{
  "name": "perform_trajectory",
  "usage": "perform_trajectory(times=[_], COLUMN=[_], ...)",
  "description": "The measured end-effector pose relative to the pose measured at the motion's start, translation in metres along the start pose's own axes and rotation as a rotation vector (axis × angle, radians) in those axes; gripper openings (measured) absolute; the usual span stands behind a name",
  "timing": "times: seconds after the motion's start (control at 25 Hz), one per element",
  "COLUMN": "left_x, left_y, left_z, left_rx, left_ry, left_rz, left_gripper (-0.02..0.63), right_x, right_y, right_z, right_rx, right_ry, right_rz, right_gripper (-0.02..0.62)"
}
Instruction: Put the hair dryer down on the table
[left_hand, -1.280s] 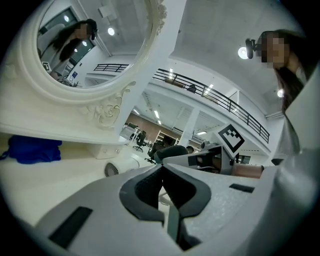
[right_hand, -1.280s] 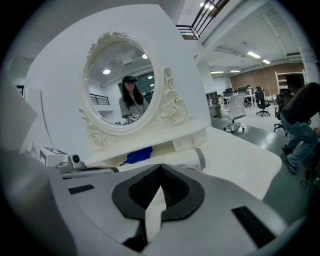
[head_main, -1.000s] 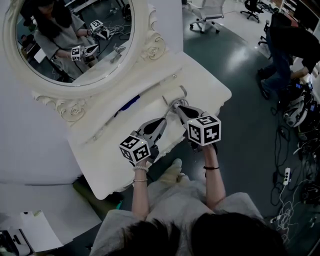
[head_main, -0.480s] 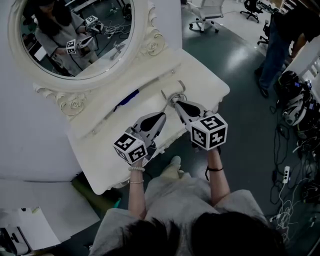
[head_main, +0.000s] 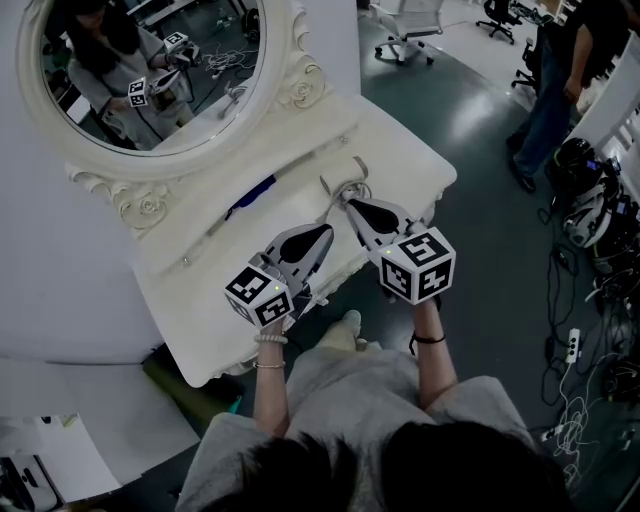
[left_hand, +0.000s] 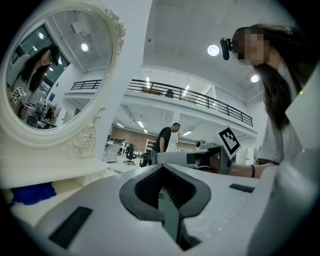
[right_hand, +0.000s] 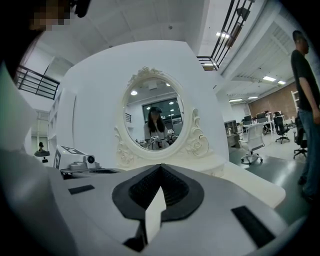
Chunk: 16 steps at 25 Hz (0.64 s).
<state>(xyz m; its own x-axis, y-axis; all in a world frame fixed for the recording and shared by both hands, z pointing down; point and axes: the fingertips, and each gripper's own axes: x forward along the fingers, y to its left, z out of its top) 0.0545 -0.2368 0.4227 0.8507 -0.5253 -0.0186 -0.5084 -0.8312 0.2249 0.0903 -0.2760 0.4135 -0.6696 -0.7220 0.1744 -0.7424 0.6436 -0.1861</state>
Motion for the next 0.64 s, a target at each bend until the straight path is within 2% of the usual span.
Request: perform_trajectory(times=[0.64], left_x=[-0.009], left_y=[-0.009], left_z=[0.006], left_rx=[0.032], left_ry=[0.008], left_rz=[-0.014], left_gripper=[0.005], right_x=[-0.005], right_y=[0.018], right_z=[0.007], right_rx=[-0.035], right_ry=[-0.035], right_rz=[0.008], right_gripper=[-0.002])
